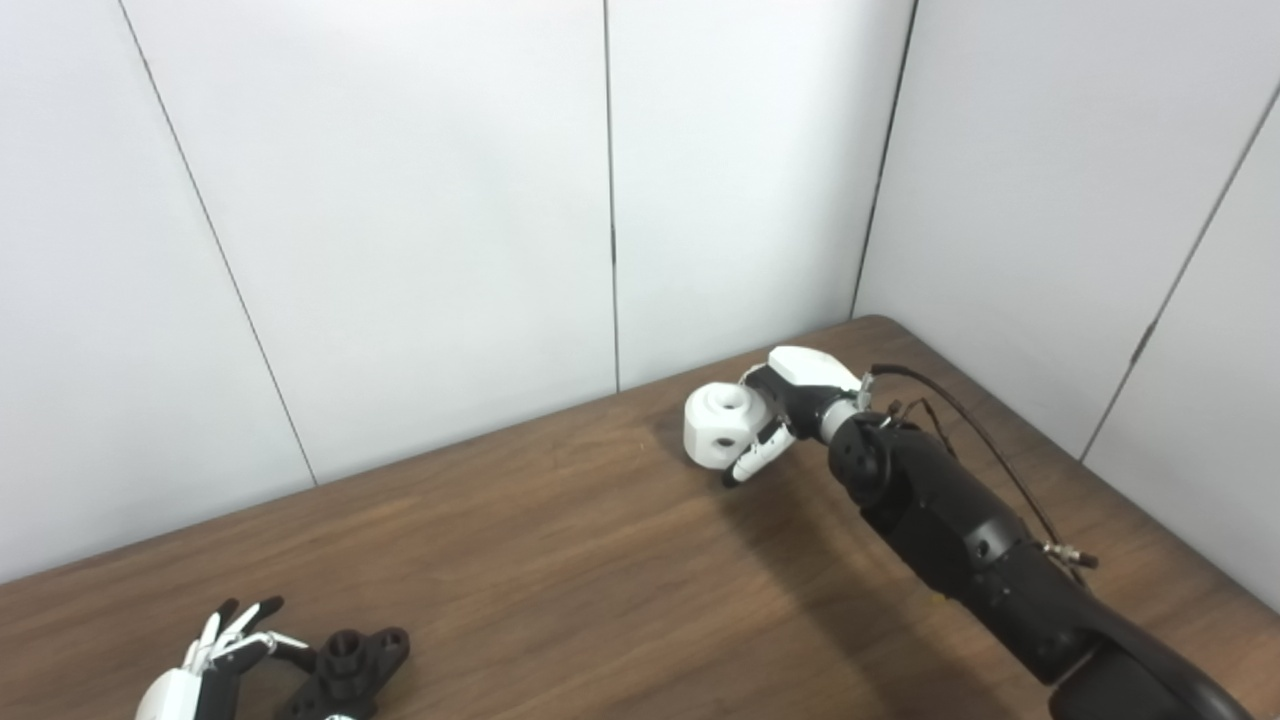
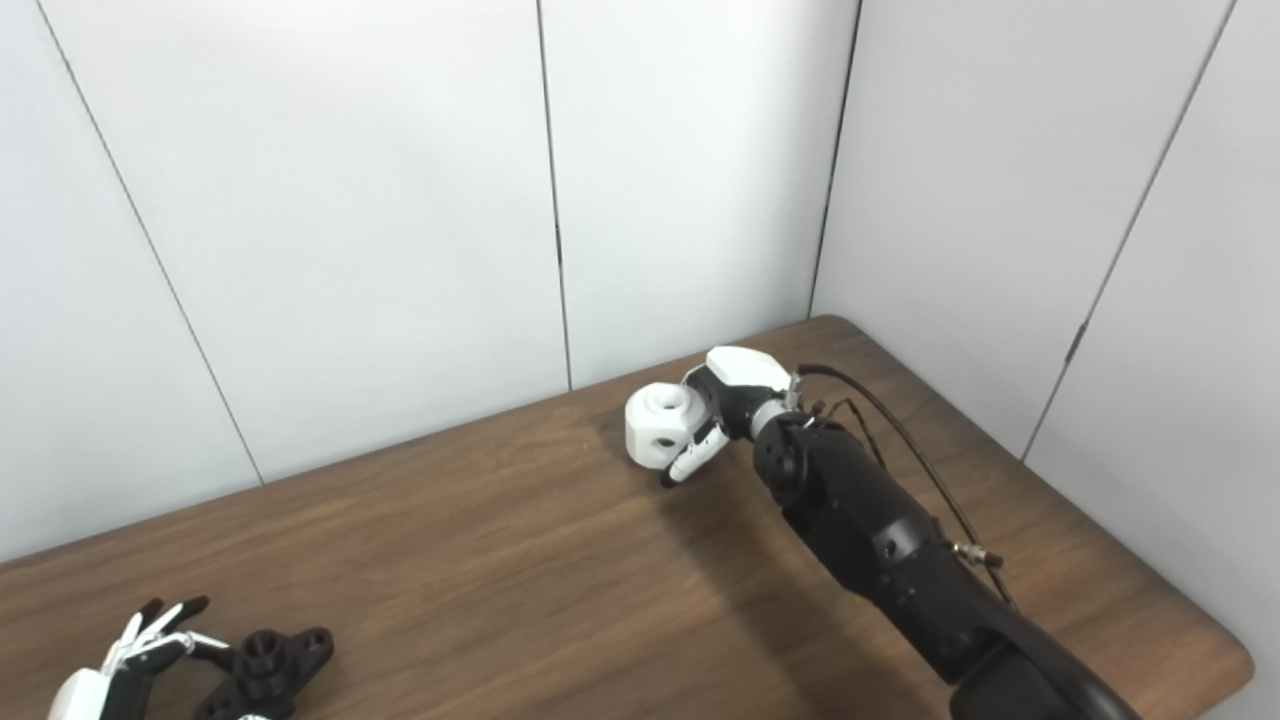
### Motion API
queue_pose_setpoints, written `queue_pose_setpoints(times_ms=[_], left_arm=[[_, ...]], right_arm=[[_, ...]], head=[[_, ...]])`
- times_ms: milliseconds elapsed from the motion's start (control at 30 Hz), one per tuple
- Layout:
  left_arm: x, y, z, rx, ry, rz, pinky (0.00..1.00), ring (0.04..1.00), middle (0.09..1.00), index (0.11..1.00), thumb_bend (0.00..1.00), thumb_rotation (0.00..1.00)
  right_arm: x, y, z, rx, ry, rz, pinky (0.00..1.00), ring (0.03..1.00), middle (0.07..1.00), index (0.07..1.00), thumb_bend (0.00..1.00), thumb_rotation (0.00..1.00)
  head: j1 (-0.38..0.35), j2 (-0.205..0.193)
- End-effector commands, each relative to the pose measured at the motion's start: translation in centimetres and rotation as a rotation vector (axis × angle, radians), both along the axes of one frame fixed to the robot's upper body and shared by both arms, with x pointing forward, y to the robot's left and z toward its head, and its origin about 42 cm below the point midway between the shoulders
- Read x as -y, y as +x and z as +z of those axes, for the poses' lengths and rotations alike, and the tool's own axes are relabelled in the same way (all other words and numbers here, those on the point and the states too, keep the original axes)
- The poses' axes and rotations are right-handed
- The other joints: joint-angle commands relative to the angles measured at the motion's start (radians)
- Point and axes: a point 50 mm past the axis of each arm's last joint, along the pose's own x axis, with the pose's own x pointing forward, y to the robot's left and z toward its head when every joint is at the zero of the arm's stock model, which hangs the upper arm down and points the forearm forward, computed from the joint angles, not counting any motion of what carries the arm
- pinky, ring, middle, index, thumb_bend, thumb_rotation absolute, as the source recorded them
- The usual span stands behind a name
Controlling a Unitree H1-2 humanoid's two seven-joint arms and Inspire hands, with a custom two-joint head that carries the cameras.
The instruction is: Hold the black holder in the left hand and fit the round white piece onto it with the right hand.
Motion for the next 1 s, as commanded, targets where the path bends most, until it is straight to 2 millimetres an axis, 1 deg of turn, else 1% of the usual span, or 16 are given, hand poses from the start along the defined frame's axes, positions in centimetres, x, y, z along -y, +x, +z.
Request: queue_pose_setpoints(times_ms=[0,133,167,233,333,367,400,467,633,967], left_arm=[[-0.4,-1.1,-1.6,-0.038,0.009,0.017,1.00,1.000,0.885,0.482,0.52,0.04],[-0.4,-1.0,-1.7,-0.041,0.008,0.016,1.00,1.000,0.887,0.482,0.52,0.04],[-0.4,-1.1,-1.7,-0.044,0.007,0.017,1.00,1.000,0.888,0.483,0.52,0.04],[-0.4,-1.1,-1.7,-0.045,0.002,0.017,1.00,1.000,0.889,0.483,0.52,0.04],[-0.4,-1.1,-1.7,-0.043,0.003,0.016,1.00,1.000,0.888,0.483,0.52,0.04],[-0.4,-1.1,-1.7,-0.044,0.002,0.015,1.00,1.000,0.888,0.483,0.52,0.04],[-0.5,-1.1,-1.7,-0.044,0.002,0.014,1.00,1.000,0.889,0.483,0.52,0.04],[-0.4,-1.1,-1.6,-0.044,0.005,0.016,1.00,1.000,0.888,0.483,0.52,0.04],[-0.4,-1.1,-1.6,-0.048,0.005,0.017,1.00,1.000,0.887,0.483,0.52,0.04],[-0.4,-1.1,-1.8,-0.046,0.009,0.015,1.00,1.000,0.888,0.483,0.52,0.04]], right_arm=[[0.3,1.1,3.6,0.120,-0.059,0.018,0.94,0.944,0.866,0.641,0.93,0.29],[0.5,1.0,3.6,0.153,-0.051,0.020,0.93,0.920,0.839,0.621,0.90,0.26],[0.7,1.1,3.4,0.160,-0.047,0.017,0.93,0.916,0.833,0.602,0.89,0.24],[0.9,1.1,3.2,0.172,-0.044,0.012,0.93,0.912,0.828,0.577,0.88,0.25],[0.8,0.9,3.1,0.197,-0.038,0.007,0.93,0.897,0.810,0.535,0.84,0.23],[0.8,0.8,3.0,0.210,-0.037,0.003,0.93,0.893,0.806,0.510,0.68,0.19],[0.7,0.8,2.9,0.221,-0.037,0.000,0.92,0.883,0.799,0.494,0.59,0.16],[0.8,0.9,2.7,0.242,-0.045,0.003,0.91,0.868,0.785,0.484,0.54,0.15],[0.9,1.0,2.6,0.251,-0.062,0.005,0.89,0.848,0.757,0.480,0.51,0.14],[1.0,1.1,2.7,0.251,-0.068,0.009,0.89,0.847,0.761,0.480,0.52,0.13]], head=[[-0.002,-0.001],[-0.001,-0.002],[-0.002,-0.003],[-0.002,-0.003],[-0.002,-0.002],[-0.002,-0.001],[-0.003,0.001],[-0.003,0.001],[-0.003,0.000],[-0.003,-0.001]])
